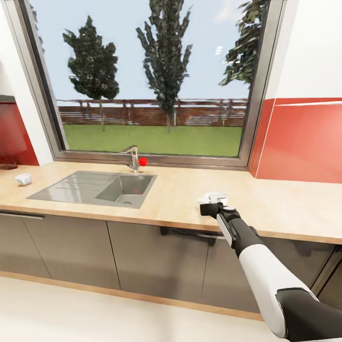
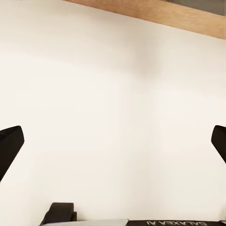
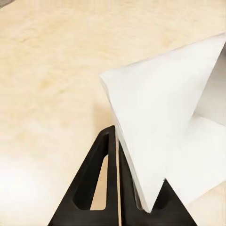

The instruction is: Set up a coffee station on the kitchen countertop: keep the coffee maker on the countertop, move the bottle of coffee from the kitchen shelf to the counter next to the coffee maker, place a paper coffee filter on top of the coffee maker, put the saucer next to the coffee maker with the coffee cup on the saucer, and place the electric kettle next to the coffee maker.

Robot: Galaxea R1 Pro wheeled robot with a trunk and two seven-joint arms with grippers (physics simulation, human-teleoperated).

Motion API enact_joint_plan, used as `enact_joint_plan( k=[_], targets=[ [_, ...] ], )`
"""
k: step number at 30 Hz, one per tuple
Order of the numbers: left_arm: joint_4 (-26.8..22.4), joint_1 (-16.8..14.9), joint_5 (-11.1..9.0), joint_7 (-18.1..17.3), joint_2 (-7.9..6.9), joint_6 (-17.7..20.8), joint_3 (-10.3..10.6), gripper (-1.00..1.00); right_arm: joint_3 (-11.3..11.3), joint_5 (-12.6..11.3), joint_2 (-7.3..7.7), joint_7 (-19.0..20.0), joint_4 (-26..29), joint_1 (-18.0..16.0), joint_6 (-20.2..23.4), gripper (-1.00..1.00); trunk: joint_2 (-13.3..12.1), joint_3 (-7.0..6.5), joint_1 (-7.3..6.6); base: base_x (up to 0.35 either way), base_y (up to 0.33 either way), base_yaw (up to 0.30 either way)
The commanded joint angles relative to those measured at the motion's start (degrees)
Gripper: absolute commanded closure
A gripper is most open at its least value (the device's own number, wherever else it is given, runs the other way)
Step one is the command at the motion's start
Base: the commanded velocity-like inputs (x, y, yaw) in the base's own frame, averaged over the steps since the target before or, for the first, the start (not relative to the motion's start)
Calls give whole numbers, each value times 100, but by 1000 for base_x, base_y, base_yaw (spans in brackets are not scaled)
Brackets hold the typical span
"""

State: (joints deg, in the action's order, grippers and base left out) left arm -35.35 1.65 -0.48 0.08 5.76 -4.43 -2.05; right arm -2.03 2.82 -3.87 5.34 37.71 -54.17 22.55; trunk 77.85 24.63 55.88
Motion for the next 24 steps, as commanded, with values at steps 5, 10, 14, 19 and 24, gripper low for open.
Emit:
enact_joint_plan(
  k=[5,10,14,19,24],
  targets=[
    [-7,2,-5,1,4,-13,-15,-100,-8,40,0,-50,8,-4,31,100,-199,-85,-110,0,0,0],
    [-7,2,-5,1,4,-13,-15,-100,-8,41,0,-50,10,-4,31,100,-399,-175,-220,0,0,0],
    [-7,2,-5,1,4,-13,-15,-100,-8,39,0,-50,33,-1,31,100,-560,-247,-308,0,0,0],
    [-7,3,-5,1,4,-14,-15,-100,-8,35,0,-35,130,-1,32,100,-760,-336,-418,0,0,0],
    [-7,2,-5,1,4,-14,-15,-100,-6,34,0,-13,592,2,87,100,-801,-354,-440,0,0,0]
  ],
)
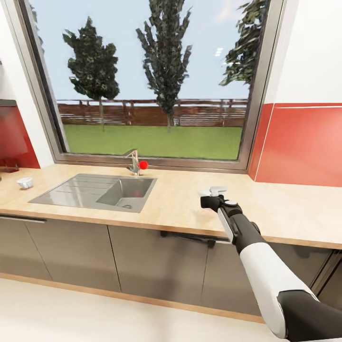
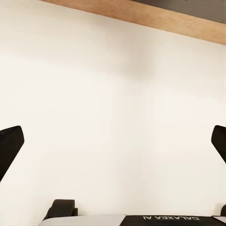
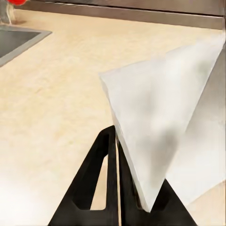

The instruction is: Set up a coffee station on the kitchen countertop: keep the coffee maker on the countertop, move the bottle of coffee from the kitchen shelf to the counter next to the coffee maker, place a paper coffee filter on top of the coffee maker, put the saucer next to the coffee maker with the coffee cup on the saucer, and place the electric kettle next to the coffee maker.

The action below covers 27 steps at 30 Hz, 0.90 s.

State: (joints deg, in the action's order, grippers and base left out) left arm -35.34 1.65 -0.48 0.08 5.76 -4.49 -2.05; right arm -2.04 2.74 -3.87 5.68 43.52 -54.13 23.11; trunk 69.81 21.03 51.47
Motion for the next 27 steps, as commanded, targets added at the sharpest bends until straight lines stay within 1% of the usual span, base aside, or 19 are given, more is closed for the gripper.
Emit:
enact_joint_plan(
  k=[1,3,5,6,7,11,12,15,16,18,20,21,27],
  targets=[
    [-8,2,-5,1,4,-8,-15,-100,-4,43,0,-46,198,-2,45,100,3,6,1,0,0,0],
    [-8,2,-5,1,4,-8,-15,-100,-9,39,0,-42,516,-2,101,100,3,6,1,0,0,0],
    [-9,2,-5,1,4,-8,-15,-100,-13,36,0,-36,953,4,419,100,3,6,1,0,0,0],
    [-11,2,-5,1,4,-8,-15,-100,-13,36,0,-35,1062,6,521,100,3,6,1,0,0,0],
    [-13,2,-5,1,4,-8,-15,-100,-10,35,0,-34,1379,14,781,100,3,6,1,0,0,0],
    [-20,4,-5,1,4,-8,-15,-100,-8,38,0,-28,1810,42,1005,100,3,6,1,0,0,0],
    [-23,3,-5,1,4,-8,-15,-100,-8,39,0,-26,1984,68,1120,100,3,6,1,0,0,0],
    [-24,2,-5,1,4,-8,-17,-100,-7,36,0,-25,2205,123,1496,100,3,6,1,0,0,0],
    [-28,2,-5,1,4,-8,-17,-100,-12,29,0,-24,2622,255,2004,100,3,6,1,0,0,0],
    [-28,2,-5,1,4,-8,-16,-100,-13,28,0,-24,2828,346,2118,100,3,6,1,0,0,0],
    [-31,2,-5,1,4,-8,-16,-100,-15,26,0,-19,3142,531,2217,100,3,6,1,0,0,0],
    [-33,2,-5,1,4,-8,-10,-100,-15,25,0,-16,3470,801,2281,100,3,6,1,0,0,0],
    [-34,3,-5,1,4,-8,-7,-100,-10,25,0,-8,3616,962,2325,100,3,6,1,0,0,0]
  ],
)
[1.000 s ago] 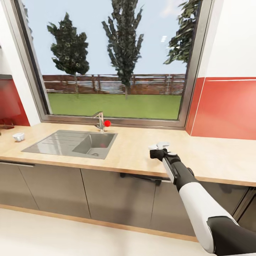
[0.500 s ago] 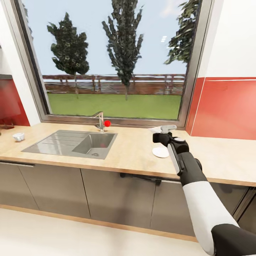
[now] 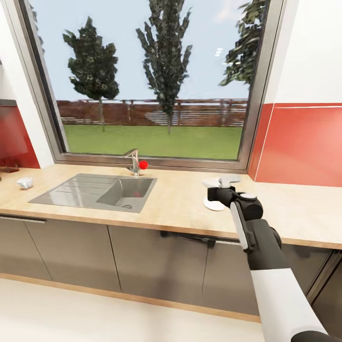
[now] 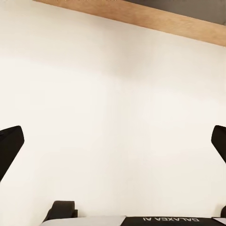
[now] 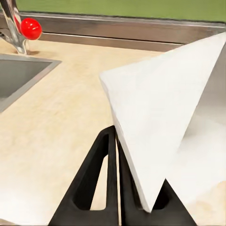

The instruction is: Set up a coffee station on the kitchen countertop: keep the coffee maker on the countertop, move the bottle of coffee from the kitchen shelf to the counter next to the coffee maker, place a paper coffee filter on top of the coffee maker, put the saucer next to the coffee maker with the coffee cup on the saucer, and place the electric kettle next to the coffee maker.

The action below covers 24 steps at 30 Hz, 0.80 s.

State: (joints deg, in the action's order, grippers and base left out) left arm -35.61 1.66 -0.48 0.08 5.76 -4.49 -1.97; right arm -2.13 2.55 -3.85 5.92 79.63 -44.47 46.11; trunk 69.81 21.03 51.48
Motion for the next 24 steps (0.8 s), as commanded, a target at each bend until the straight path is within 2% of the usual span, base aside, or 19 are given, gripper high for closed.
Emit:
enact_joint_plan(
  k=[1,6,11,15,24],
  targets=[
    [-8,2,-5,1,4,-8,-15,-100,-4,44,-1,-32,21,53,31,100,4,6,0,0,0,0],
    [-8,1,-5,1,4,-8,-13,-100,0,44,-1,-7,63,140,37,100,4,6,0,0,0,0],
    [-8,1,-5,0,4,-8,-14,-100,0,47,0,180,82,168,38,100,4,6,0,0,0,27],
    [-8,1,-5,-4,4,-8,-14,-100,1,52,6,392,87,174,45,100,4,6,0,0,0,124],
    [-8,1,-5,-2,4,-8,-14,-100,2,53,7,459,95,189,44,100,4,6,0,0,0,101]
  ],
)
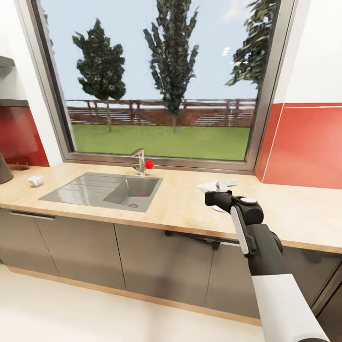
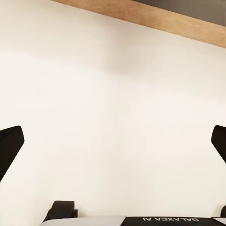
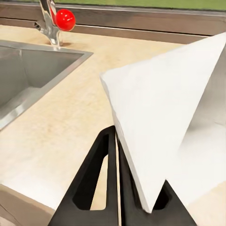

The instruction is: Set up a coffee station on the kitchen countertop: keep the coffee maker on the countertop, move the bottle of coffee from the kitchen shelf to the counter next to the coffee maker, place a paper coffee filter on top of the coffee maker, put the saucer next to the coffee maker with the coffee cup on the saucer, and place the electric kettle next to the coffee maker.

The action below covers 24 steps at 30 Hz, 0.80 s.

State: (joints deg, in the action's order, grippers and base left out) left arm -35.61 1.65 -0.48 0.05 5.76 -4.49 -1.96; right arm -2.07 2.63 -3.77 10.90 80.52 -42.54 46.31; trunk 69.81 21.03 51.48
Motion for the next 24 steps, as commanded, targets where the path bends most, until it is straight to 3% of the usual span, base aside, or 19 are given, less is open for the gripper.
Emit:
enact_joint_plan(
  k=[1,7,24],
  targets=[
    [-8,2,-5,1,4,-8,-15,-100,-4,45,-1,-38,6,-3,23,100,4,6,0,0,0,16],
    [-8,2,-5,3,4,-8,-7,-100,-4,45,-1,-35,7,0,26,100,4,6,0,0,0,35],
    [-8,2,-5,-3,4,-7,1,-100,-4,45,-1,-27,7,7,27,100,4,6,0,8,0,160]
  ],
)
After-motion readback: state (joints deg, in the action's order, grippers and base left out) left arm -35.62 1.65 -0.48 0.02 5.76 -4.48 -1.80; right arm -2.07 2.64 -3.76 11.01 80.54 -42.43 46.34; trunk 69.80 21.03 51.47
